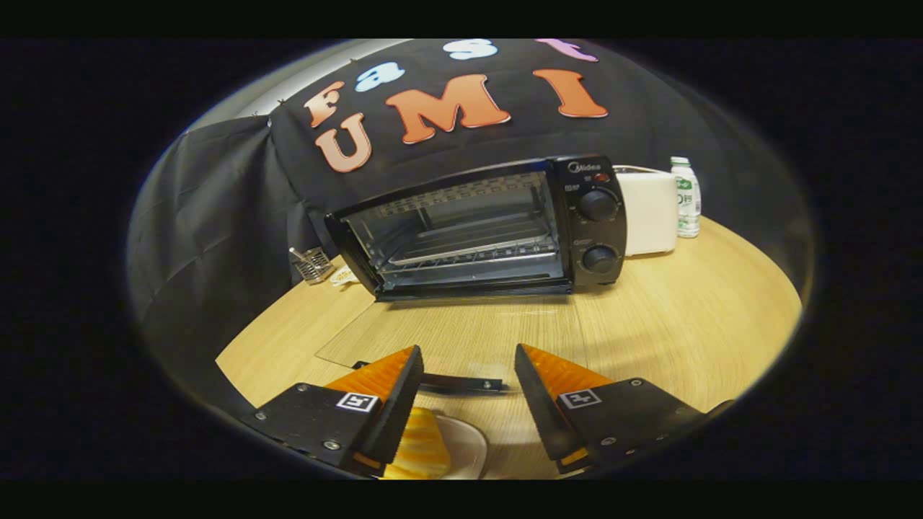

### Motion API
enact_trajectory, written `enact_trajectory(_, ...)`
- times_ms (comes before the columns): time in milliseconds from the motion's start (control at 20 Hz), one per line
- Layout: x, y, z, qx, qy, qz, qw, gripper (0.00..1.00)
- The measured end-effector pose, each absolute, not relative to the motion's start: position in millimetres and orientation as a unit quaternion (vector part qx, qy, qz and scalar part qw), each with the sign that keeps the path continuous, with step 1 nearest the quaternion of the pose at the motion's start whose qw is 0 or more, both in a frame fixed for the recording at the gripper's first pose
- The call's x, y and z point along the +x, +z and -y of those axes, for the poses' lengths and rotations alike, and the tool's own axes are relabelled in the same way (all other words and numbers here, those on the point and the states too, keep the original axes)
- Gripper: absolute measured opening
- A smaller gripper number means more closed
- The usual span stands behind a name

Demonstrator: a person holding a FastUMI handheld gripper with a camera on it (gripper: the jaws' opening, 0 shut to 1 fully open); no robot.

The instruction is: Open the toaster oven, put the food inside, and close the toaster oven door.

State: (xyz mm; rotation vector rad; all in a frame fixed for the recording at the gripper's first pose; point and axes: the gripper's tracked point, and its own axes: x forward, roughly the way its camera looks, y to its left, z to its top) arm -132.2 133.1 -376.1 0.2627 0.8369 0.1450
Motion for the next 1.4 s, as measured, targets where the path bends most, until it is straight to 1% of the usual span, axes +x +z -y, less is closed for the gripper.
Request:
enact_trajectory(50, -141.3, -366.0, -135.1, 0.124, 0.074, -0.399, 0.905, 0.81)
enact_trajectory(100, -150.2, -359.1, -137.4, 0.121, 0.077, -0.398, 0.906, 0.82)
enact_trajectory(150, -159.6, -352.6, -140.1, 0.12, 0.08, -0.4, 0.905, 0.86)
enact_trajectory(200, -170.7, -347.9, -143.2, 0.12, 0.083, -0.405, 0.903, 0.87)
enact_trajectory(400, -214.4, -343.0, -153.8, 0.101, 0.091, -0.433, 0.891, 0.96)
enact_trajectory(800, -266.1, -361.1, -168.4, 0.088, 0.099, -0.491, 0.861, 0.97)
enact_trajectory(1100, -284.3, -383.3, -175.7, -0.001, 0.096, -0.512, 0.854, 0.98)
enact_trajectory(1200, -284.3, -385.9, -172.0, -0.02, 0.087, -0.51, 0.856, 0.95)
enact_trajectory(1250, -284.8, -385.5, -169.5, -0.014, 0.084, -0.515, 0.853, 0.84)
enact_trajectory(1300, -285.1, -387.7, -168.0, 0.0, 0.081, -0.52, 0.85, 0.8)
enact_trajectory(1350, -284.8, -387.3, -164.0, 0.015, 0.074, -0.524, 0.848, 0.74)
enact_trajectory(1400, -285.1, -385.4, -159.6, 0.028, 0.07, -0.527, 0.847, 0.71)
